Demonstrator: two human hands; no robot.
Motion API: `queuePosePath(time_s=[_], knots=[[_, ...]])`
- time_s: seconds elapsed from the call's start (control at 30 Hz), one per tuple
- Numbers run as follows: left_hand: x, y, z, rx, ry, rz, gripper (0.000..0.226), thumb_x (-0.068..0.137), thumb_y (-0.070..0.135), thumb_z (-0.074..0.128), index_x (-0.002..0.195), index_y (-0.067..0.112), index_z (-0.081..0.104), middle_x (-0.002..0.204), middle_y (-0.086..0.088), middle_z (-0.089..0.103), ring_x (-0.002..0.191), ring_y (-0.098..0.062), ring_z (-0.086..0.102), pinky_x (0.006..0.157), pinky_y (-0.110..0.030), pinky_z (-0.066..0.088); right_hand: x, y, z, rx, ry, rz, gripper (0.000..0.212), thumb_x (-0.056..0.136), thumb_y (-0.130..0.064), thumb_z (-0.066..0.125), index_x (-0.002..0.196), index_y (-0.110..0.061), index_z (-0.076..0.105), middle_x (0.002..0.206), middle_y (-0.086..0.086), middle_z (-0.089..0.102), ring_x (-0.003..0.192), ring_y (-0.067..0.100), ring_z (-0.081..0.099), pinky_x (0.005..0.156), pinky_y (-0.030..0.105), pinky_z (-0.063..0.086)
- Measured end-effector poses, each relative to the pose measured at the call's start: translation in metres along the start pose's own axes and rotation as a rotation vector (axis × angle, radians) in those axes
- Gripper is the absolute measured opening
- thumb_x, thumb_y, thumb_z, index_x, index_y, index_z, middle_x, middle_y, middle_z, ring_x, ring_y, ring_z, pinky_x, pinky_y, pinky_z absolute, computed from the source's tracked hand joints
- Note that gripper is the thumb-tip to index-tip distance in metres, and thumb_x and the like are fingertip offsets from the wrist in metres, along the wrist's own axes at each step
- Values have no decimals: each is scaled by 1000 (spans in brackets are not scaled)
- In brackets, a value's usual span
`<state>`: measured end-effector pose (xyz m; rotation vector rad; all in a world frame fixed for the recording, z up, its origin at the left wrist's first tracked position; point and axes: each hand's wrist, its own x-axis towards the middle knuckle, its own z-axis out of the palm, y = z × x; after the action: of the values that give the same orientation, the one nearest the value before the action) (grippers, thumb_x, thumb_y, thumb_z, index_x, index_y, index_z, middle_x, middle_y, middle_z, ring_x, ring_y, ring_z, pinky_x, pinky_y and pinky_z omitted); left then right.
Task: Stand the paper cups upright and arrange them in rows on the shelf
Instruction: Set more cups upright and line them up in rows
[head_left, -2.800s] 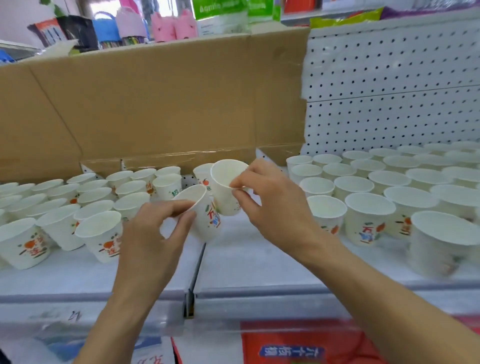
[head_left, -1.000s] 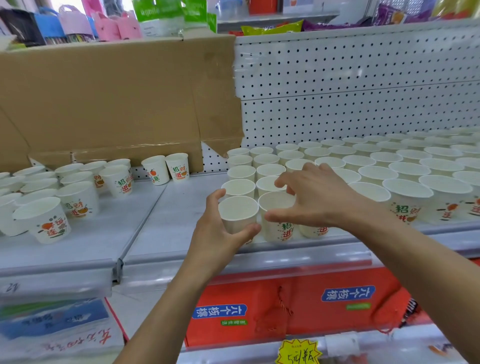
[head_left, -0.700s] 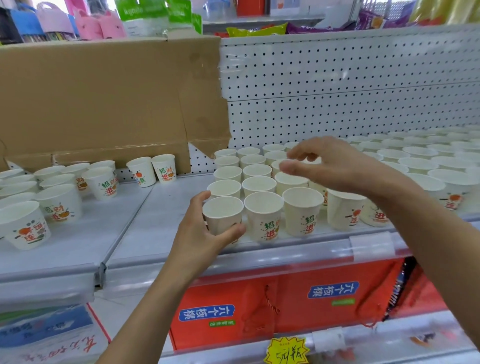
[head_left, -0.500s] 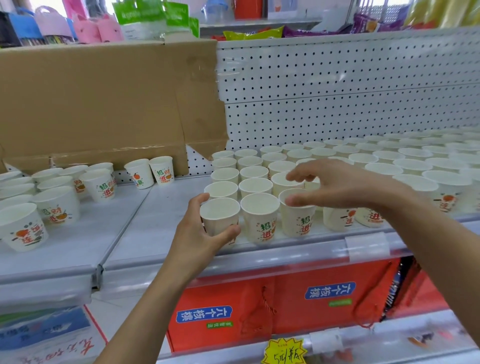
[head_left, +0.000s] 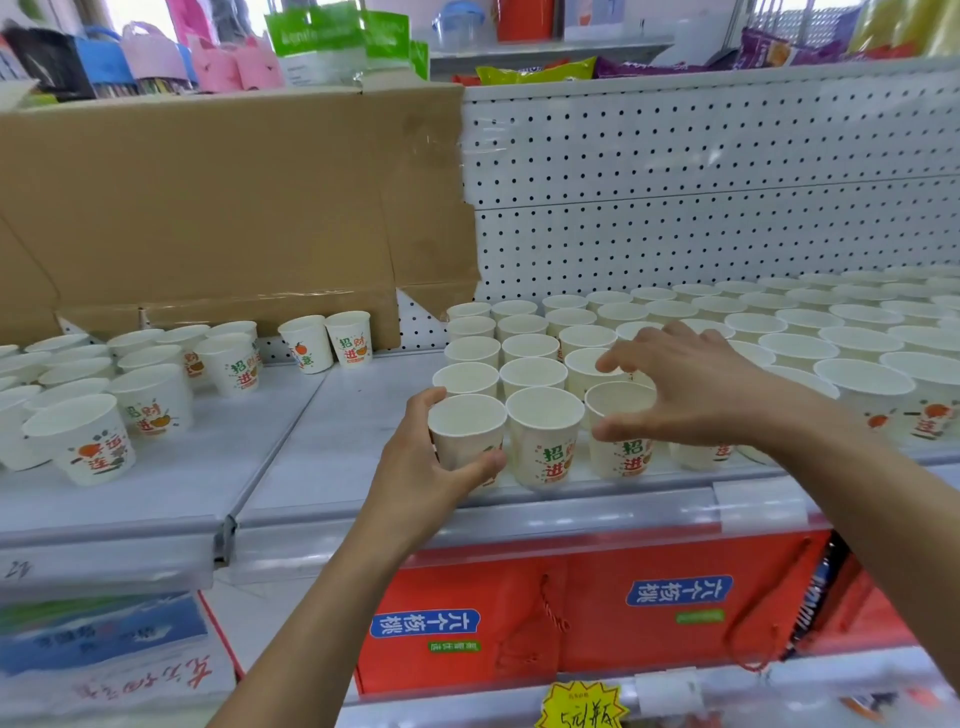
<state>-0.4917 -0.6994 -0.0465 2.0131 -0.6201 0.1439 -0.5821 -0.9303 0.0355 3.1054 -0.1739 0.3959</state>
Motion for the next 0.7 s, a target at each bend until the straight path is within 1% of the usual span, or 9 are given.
queuePosePath(time_s=[0.1,0.2,0.3,0.33,0.4,0.47,0.6,0.67,0.7], knots=[[-3,-2,-3,-4,0,20,85,70,43,82,138,36,31,129,16,48,109,-7,51,79,-13,42,-1,-10,-2,150,42,-121,63,71,-66,63,128,-43,48,132,-13,46,124,9,31,103,35,27],[-6,-5,-10,22,3,31,89,68,54,78,140,38,27,129,19,44,111,-1,48,83,-13,40,3,-23,-6,296,-15,-266,47,72,-64,64,116,-49,55,123,-27,48,121,-1,34,102,27,30],[-11,-11,-29,53,12,23,95,63,75,59,144,38,24,134,20,39,115,1,45,92,-23,42,12,-37,-9,340,-7,-330,38,73,-63,61,108,-49,61,116,-33,53,110,-14,41,93,14,34],[-10,-15,-43,71,10,18,93,64,77,53,144,39,24,134,22,38,116,2,45,93,-25,42,21,-45,-11,371,3,-331,37,73,-63,61,107,-47,63,113,-33,57,106,-14,45,91,14,37],[-3,-21,-68,121,-13,2,85,69,75,51,143,40,26,133,22,38,115,2,44,93,-25,41,34,-56,-18,419,4,-333,36,74,-61,61,105,-44,66,108,-29,62,100,-12,52,86,20,44],[20,-37,-101,185,-30,-5,81,74,68,55,143,34,31,133,17,43,115,-1,46,95,-25,42,63,-76,-21,410,-11,-353,35,75,-59,61,105,-41,68,104,-25,65,96,-10,55,81,19,46],[89,-60,-161,307,-20,14,69,83,44,69,142,22,40,132,7,52,115,-7,51,99,-27,42,140,-122,-20,367,-19,-357,34,81,-50,65,110,-32,69,99,-21,65,91,-5,58,78,19,47],[129,-71,-185,321,-38,-33,61,83,42,70,135,22,46,125,6,54,112,-10,54,94,-28,45,184,-144,-15,348,-48,-336,37,84,-45,66,115,-25,67,90,-21,61,84,-4,57,72,21,46],[151,-76,-196,348,-56,-51,53,83,44,70,127,23,50,121,4,57,110,-15,56,93,-33,48,206,-154,-10,337,-75,-318,37,85,-44,66,115,-22,65,85,-19,59,77,-5,55,66,19,43]])
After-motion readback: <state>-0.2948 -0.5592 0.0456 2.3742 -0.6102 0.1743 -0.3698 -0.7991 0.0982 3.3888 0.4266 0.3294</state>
